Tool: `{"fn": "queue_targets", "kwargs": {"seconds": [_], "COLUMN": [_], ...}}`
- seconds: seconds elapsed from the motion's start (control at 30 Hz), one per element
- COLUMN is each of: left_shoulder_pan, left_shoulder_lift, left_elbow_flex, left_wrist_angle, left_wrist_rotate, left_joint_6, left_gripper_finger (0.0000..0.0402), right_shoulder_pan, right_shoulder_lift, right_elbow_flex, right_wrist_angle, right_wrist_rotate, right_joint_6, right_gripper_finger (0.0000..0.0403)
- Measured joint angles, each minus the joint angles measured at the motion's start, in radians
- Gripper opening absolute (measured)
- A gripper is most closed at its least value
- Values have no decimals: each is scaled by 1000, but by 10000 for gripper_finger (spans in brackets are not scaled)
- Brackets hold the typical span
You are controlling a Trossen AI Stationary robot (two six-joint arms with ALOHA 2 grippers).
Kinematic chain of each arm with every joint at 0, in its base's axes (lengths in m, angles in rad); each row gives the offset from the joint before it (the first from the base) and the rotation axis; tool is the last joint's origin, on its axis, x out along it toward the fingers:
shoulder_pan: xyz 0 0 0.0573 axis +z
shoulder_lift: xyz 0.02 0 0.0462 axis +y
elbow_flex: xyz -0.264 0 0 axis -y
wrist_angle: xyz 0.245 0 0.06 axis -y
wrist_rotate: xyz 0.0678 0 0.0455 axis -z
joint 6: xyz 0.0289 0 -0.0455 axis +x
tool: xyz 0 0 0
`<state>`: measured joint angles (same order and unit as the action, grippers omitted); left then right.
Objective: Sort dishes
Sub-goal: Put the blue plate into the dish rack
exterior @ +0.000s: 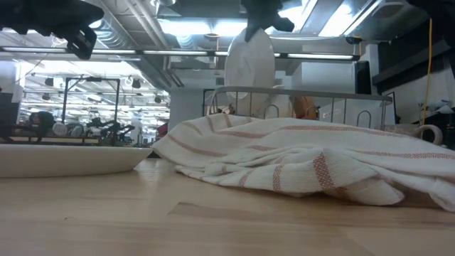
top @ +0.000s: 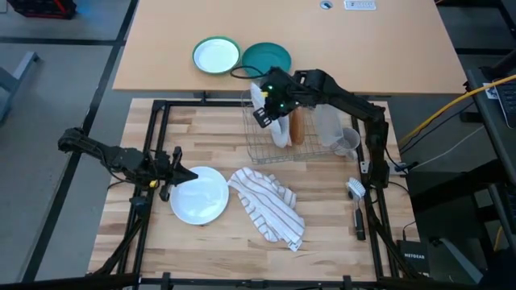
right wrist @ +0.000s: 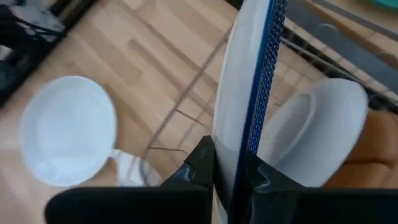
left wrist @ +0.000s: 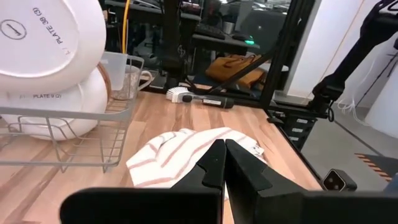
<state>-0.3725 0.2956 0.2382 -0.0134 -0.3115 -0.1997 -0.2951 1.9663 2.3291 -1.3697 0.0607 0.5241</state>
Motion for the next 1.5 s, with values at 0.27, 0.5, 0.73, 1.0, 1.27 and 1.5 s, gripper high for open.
{"fn": "queue_targets", "kwargs": {"seconds": [0.27,0.5,0.73,1.0,1.27,1.5], "left_shoulder_pan": [0,0,0,0,0,0], "left_shoulder_lift": [1,1,1,1,1,1], "left_elbow_flex": [0,0,0,0,0,0], "left_wrist_angle": [-1,-2,-7,-7,-9,-9], "left_wrist_rotate": [0,0,0,0,0,0], "left_joint_6": [9,0,-2,-2,-2,-7], "left_gripper_finger": [0,0,0,0,0,0], "right_shoulder_pan": [26,40,39,39,32,13], "right_shoulder_lift": [20,81,119,118,118,118], "right_elbow_flex": [0,0,0,0,0,0], "right_wrist_angle": [7,0,-11,-13,-11,-1], "right_wrist_rotate": [-37,-72,-90,-91,-91,-65], "right_joint_6": [25,21,19,15,42,52], "right_gripper_finger": [18,18,18,18,18,19]}}
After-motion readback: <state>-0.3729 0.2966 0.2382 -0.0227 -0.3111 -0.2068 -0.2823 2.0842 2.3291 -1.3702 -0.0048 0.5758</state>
